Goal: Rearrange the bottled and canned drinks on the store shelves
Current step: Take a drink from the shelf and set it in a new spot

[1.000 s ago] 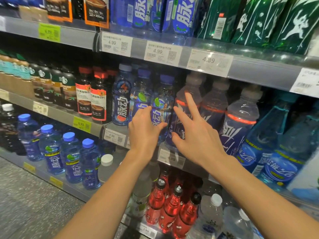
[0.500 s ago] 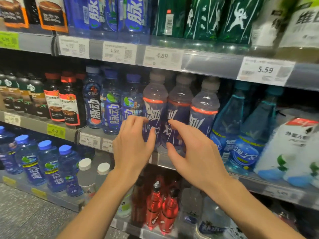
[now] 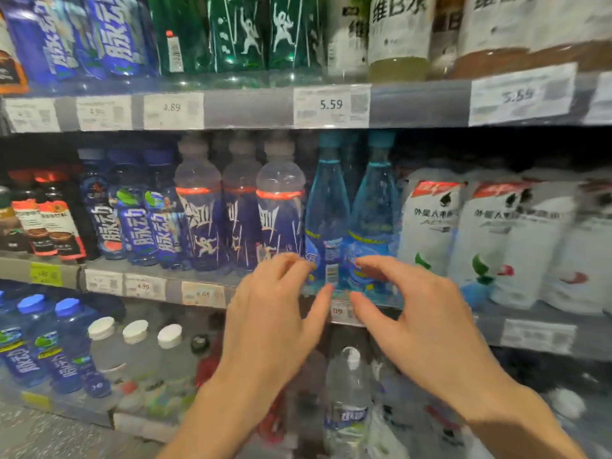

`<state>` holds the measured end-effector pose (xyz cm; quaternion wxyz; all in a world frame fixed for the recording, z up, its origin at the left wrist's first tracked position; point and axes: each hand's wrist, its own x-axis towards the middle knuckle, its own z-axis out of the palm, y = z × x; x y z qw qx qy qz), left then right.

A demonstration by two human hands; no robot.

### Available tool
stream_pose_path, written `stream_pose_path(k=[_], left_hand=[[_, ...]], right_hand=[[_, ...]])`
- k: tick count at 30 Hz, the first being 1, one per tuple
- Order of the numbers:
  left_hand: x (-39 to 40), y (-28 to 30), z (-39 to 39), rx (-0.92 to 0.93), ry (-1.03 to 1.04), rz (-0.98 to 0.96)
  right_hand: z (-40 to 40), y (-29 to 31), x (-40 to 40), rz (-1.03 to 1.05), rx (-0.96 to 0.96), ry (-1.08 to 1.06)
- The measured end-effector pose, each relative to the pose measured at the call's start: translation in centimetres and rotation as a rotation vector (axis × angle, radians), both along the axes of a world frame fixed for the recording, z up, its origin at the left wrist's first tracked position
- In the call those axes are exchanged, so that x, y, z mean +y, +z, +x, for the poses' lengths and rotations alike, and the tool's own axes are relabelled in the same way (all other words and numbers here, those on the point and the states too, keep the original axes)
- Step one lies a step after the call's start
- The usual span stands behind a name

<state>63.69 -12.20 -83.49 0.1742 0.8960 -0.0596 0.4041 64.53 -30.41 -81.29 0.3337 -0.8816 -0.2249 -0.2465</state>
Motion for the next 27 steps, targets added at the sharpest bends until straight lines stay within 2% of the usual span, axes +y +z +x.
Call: stream_pose_path(k=[3,9,19,27], left_hand=[[-3.0,-0.4,-0.8,-0.015,-0.004,0.05],[-6.8,-1.1,-2.5,0.01,0.006,0.109],[-8.3,-1.7,-3.6,0.198,0.12,0.228],[-10.2,-0.9,-4.8,0.226,0.09,0.214]], right_hand=[[-0.1,0.4,-2.7,-0.005,0.052,0.011],[-2.2,0.5,-6.2,0.106,0.009,-0.014],[-2.3,-0.4,-11.0,-0.151,0.167,-0.116],[-3.3,-1.6,-10.2,-0.363,0.233,-0.127]])
